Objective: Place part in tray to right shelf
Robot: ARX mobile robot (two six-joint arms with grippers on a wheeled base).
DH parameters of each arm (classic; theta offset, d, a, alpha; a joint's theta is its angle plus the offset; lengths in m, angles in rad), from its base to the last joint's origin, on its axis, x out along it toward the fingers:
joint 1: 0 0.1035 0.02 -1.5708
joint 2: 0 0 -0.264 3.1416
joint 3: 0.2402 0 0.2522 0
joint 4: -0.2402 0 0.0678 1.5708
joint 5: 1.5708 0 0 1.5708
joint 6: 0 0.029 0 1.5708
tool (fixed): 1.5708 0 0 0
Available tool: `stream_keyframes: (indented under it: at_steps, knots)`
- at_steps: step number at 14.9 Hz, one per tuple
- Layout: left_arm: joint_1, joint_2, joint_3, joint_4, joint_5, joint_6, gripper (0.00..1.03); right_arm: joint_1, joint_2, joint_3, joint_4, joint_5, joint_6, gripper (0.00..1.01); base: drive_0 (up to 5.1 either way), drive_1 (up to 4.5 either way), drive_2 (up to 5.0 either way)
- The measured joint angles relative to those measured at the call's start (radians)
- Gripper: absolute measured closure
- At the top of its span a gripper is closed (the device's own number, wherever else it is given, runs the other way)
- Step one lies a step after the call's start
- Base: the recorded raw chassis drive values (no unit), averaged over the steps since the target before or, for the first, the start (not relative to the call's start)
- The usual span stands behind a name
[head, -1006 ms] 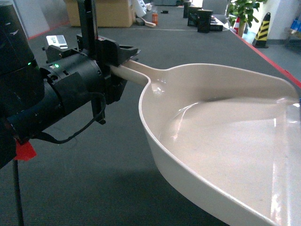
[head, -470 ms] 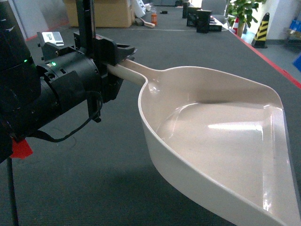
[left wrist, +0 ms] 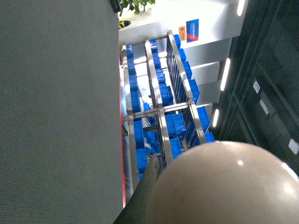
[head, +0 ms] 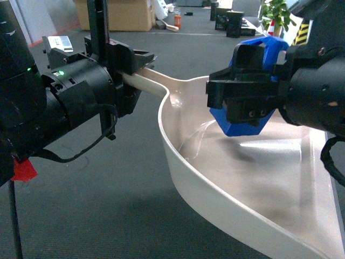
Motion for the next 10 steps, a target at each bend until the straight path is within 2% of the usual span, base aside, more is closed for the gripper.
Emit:
stream_keyframes:
  at_steps: [3, 4, 5, 6, 7, 8, 9, 10]
  knots:
    - [0.000, 0.000, 0.000, -0.002, 0.000, 0.015, 0.91, -0.016, -0.054, -0.002, -0.018, 0.002, 0.006, 0.22, 0.0, 0.00, 0.0]
    - [0.000, 0.000, 0.000, -0.001, 0.000, 0.018, 0.91, -0.039, -0.130, -0.023, -0.019, -0.009, 0.005, 0.09, 0.0, 0.00, 0.0]
    - [0.000, 0.000, 0.000, -0.002, 0.000, 0.018, 0.91, -0.069, -0.208, -0.050, -0.026, -0.010, -0.001, 0.01, 0.0, 0.00, 0.0]
    - [0.000, 0.000, 0.000, -0.002, -0.001, 0.018, 0.91, -0.112, -0.307, -0.096, -0.033, -0.009, -0.011, 0.04, 0.0, 0.00, 0.0]
    - [0.000, 0.000, 0.000, -0.002, 0.000, 0.018, 0.91, -0.156, -0.397, -0.147, -0.039, 0.011, -0.038, 0.03, 0.0, 0.00, 0.0]
    - [0.000, 0.000, 0.000, -0.002, 0.000, 0.018, 0.91, -0.220, -0.509, -0.212, -0.071, 0.014, -0.078, 0.03, 0.0, 0.00, 0.0]
    - [0.000, 0.000, 0.000, -0.002, 0.000, 0.018, 0.91, -0.293, -0.610, -0.283, -0.116, 0.007, -0.107, 0.03, 0.0, 0.00, 0.0]
    - [0.000, 0.000, 0.000, -0.002, 0.000, 0.018, 0.91, -0.344, -0.694, -0.358, -0.156, 0.017, -0.133, 0.03, 0.0, 0.00, 0.0]
